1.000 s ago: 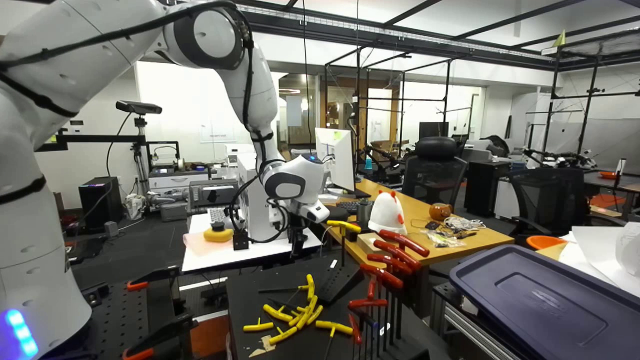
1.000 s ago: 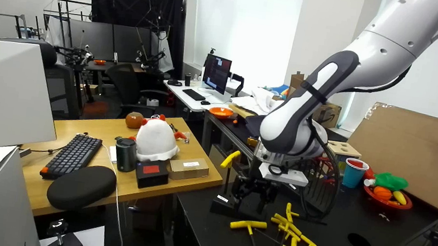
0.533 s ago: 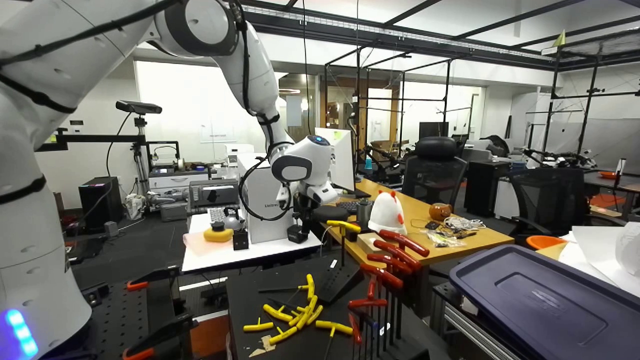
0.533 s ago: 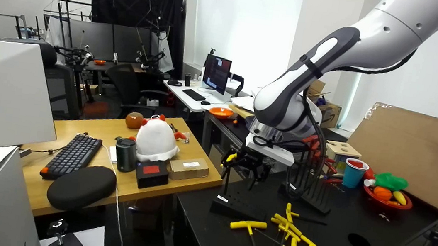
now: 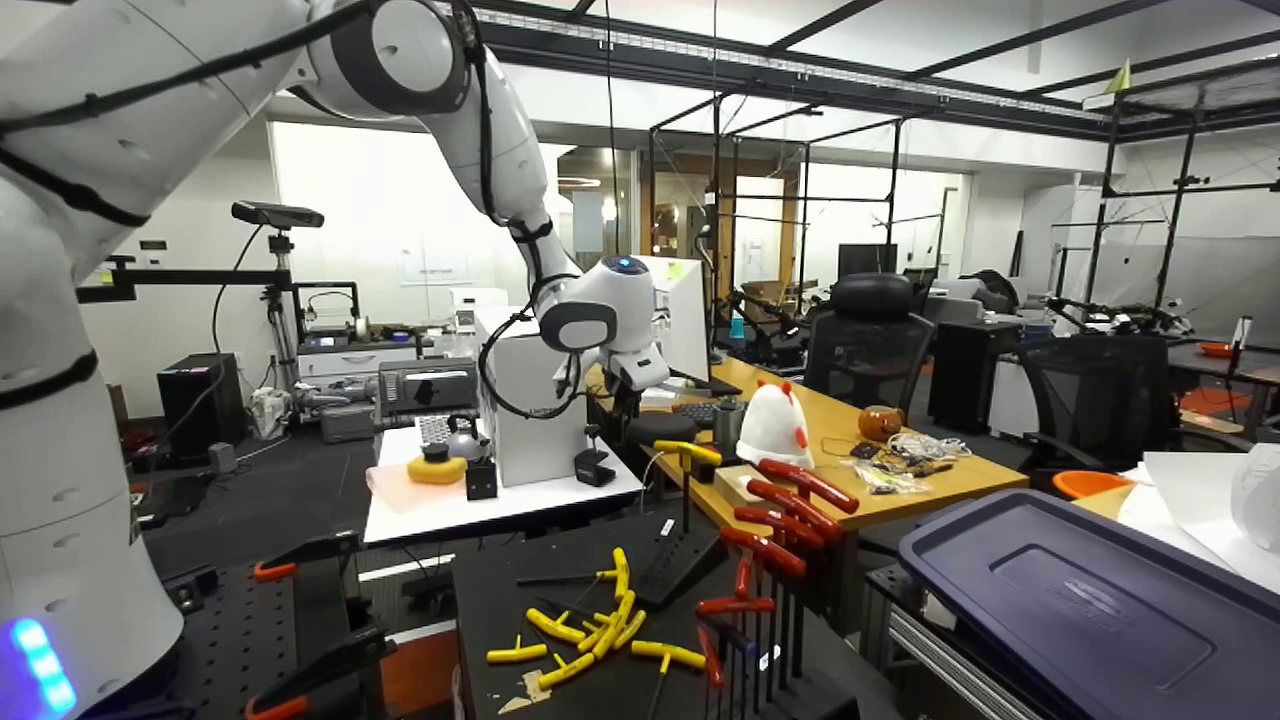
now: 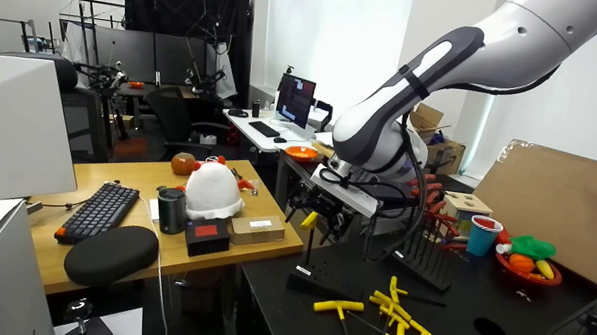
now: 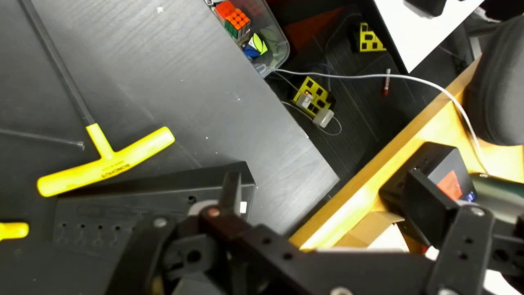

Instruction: Put the yellow object on the table

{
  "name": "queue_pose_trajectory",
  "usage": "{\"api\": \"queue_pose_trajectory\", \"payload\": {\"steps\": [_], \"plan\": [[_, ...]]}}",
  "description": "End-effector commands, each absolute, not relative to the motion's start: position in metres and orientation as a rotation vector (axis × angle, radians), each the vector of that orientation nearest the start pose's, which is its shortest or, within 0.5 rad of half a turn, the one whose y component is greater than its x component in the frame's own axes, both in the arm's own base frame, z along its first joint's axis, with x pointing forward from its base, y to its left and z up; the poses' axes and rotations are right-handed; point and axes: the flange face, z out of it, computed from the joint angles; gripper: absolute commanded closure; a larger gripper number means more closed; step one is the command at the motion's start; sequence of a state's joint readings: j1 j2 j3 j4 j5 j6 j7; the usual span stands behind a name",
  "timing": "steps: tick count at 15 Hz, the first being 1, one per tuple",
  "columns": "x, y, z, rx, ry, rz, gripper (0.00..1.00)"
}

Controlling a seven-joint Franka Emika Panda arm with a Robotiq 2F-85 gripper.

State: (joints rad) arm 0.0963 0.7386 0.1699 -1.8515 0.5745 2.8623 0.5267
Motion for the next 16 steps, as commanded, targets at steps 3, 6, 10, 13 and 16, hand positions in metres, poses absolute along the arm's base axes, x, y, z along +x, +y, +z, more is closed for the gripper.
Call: {"api": "queue_pose_trajectory", "payload": {"steps": [3,6,10,13,16], "plan": [[0.657,0.161,0.173,-2.527,1.269,-0.364,0.00],[0.666,0.169,0.188,-2.586,1.342,-0.501,0.00],[0.671,0.175,0.193,-2.657,1.434,-0.568,0.00],[0.672,0.174,0.189,-2.711,1.497,-0.524,0.00],[0.675,0.168,0.184,-2.738,1.530,-0.493,0.00]]}}
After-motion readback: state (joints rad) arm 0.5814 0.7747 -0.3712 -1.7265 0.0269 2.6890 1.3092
